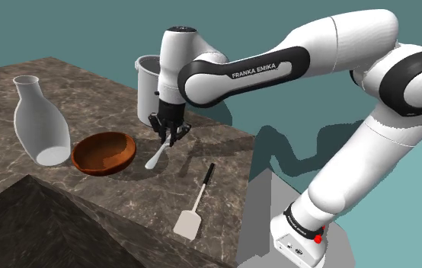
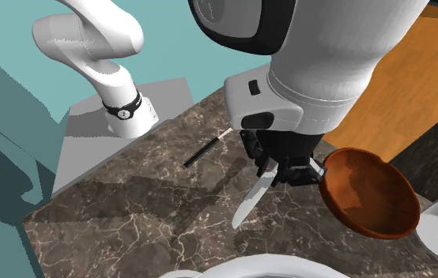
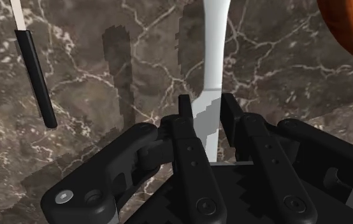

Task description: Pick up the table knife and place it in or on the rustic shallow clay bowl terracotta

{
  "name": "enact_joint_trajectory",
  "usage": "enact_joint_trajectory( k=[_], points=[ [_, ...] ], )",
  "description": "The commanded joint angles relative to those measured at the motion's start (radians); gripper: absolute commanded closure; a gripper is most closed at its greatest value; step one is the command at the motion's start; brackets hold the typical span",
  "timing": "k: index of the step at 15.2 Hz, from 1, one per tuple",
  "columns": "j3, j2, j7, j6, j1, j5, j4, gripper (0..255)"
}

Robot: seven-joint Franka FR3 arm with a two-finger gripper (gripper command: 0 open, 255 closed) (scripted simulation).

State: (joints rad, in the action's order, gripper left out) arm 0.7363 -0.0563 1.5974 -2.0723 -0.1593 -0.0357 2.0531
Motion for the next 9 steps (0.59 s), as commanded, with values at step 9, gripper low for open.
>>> enact_joint_trajectory(
  k=[9],
  points=[
    [-0.002, 0.049, -0.026, 0.126, -0.006, 0.038, -0.09, 255]
  ],
)
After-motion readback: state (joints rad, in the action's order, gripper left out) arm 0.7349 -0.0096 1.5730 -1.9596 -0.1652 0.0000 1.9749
